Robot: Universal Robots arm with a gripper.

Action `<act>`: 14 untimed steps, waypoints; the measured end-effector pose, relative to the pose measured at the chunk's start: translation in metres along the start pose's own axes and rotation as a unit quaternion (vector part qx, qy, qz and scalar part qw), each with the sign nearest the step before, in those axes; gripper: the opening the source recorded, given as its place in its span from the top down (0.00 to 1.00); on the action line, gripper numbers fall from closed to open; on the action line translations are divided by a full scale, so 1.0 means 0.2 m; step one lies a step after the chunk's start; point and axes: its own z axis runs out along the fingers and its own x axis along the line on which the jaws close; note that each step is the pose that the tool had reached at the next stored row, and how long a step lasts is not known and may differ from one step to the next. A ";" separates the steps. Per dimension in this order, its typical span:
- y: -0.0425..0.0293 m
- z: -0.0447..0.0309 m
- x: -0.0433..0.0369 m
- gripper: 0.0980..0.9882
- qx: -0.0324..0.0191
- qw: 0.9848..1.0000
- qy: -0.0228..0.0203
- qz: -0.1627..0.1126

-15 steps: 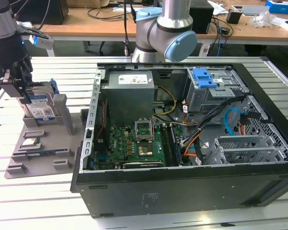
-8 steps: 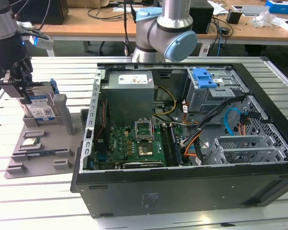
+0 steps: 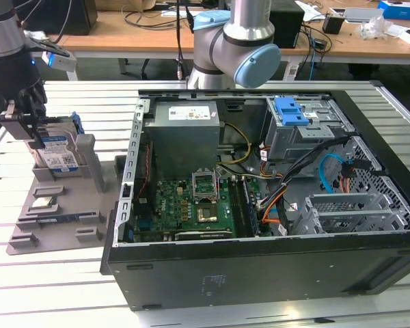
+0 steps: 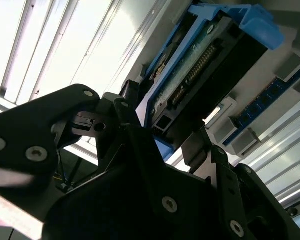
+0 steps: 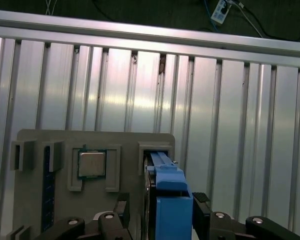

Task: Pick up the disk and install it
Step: 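Pick up the disk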

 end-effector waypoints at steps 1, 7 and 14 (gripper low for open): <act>0.000 0.001 0.000 0.44 0.000 1.000 0.000 0.000; 0.002 -0.038 -0.001 0.44 0.000 1.000 0.000 0.000; 0.001 -0.029 0.000 0.44 0.000 1.000 0.000 0.000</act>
